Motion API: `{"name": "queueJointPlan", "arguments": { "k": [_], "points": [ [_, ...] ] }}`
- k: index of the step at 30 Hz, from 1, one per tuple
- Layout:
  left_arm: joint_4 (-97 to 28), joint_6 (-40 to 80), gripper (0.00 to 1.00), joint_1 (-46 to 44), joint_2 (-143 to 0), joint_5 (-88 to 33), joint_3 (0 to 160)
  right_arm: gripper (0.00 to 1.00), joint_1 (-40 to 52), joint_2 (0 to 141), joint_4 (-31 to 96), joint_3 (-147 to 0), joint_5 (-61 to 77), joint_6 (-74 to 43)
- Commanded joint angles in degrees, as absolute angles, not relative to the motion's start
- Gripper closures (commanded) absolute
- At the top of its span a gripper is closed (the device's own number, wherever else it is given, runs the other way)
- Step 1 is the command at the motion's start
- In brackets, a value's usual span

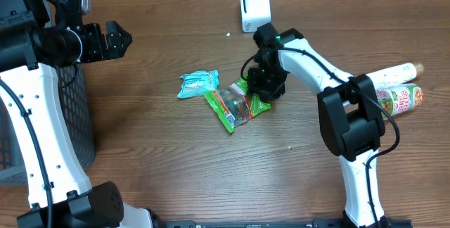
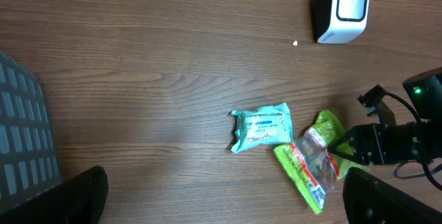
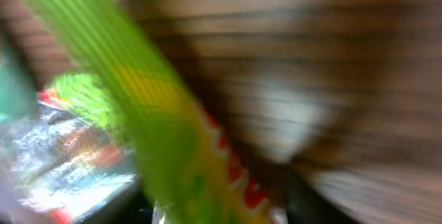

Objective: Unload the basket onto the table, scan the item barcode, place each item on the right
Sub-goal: 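Lift the green snack bag off the teal wipes pack, then hold the green snack bag in front of the scanner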

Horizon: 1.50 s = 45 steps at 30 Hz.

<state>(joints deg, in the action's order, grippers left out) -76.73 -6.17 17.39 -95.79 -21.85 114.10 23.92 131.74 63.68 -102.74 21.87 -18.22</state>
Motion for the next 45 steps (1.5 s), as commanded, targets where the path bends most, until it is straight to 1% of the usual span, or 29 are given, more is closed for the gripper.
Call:
{"name": "queueJointPlan", "arguments": {
  "k": [1,3,4,12,14,16,17,20,21,22,26,31,33,40,42,45],
  "points": [
    [-76.64,-6.0,0.0,17.69,-95.57,-21.67,114.69,0.32,23.77,132.86,61.49,-102.32,24.1,-4.12],
    [-76.64,-6.0,0.0,17.69,-95.57,-21.65,114.69,0.3,23.86,132.86,60.05,-102.32,24.1,0.91],
    [-76.64,-6.0,0.0,17.69,-95.57,-21.65,114.69,0.3,24.08,132.88,59.72,-102.32,24.14,1.41],
    [-76.64,-6.0,0.0,17.69,-95.57,-21.67,114.69,0.31,27.05,132.9,57.08,-97.89,22.72,1.98],
    [-76.64,-6.0,0.0,17.69,-95.57,-21.65,114.69,0.34,27.29,132.9,57.52,-97.76,22.74,1.98],
    [-76.64,-6.0,0.0,17.69,-95.57,-21.65,114.69,0.52,27.33,132.9,58.19,-97.76,22.76,1.72],
    [-76.64,-6.0,0.0,17.69,-95.57,-21.67,114.69,0.66,27.33,132.9,58.5,-97.76,22.79,1.72],
    [-76.64,-6.0,0.0,17.69,-95.57,-21.65,114.69,0.85,27.33,132.9,58.74,-97.76,22.92,1.5],
    [-76.64,-6.0,0.0,17.69,-95.57,-21.65,114.69,0.94,27.31,132.9,58.74,-97.76,23.29,1.54],
    [-76.64,-6.0,0.0,17.69,-95.57,-21.65,114.69,0.96,27.31,132.9,58.74,-97.78,23.64,1.54],
    [-76.64,-6.0,0.0,17.69,-95.57,-21.65,114.69,0.96,26.72,132.46,61.08,-99.92,30.92,1.63],
    [-76.64,-6.0,0.0,17.69,-95.57,-21.67,114.69,0.96,23.05,128.73,67.94,-103.96,43.0,2.5],
    [-76.64,-6.0,0.0,17.69,-95.57,-21.67,114.69,0.96,20.86,126.87,71.13,-105.14,48.31,4.84],
    [-76.64,-6.0,0.0,17.69,-95.57,-21.65,114.69,0.96,11.57,123.81,76.75,-105.62,63.0,5.28],
    [-76.64,-6.0,0.0,17.69,-95.57,-21.65,114.69,0.96,8.8,123.81,78.13,-105.62,69.76,7.86],
    [-76.64,-6.0,0.0,17.69,-95.57,-21.65,114.69,0.96,4.69,123.76,78.7,-105.62,78.94,7.97]
  ]
}}
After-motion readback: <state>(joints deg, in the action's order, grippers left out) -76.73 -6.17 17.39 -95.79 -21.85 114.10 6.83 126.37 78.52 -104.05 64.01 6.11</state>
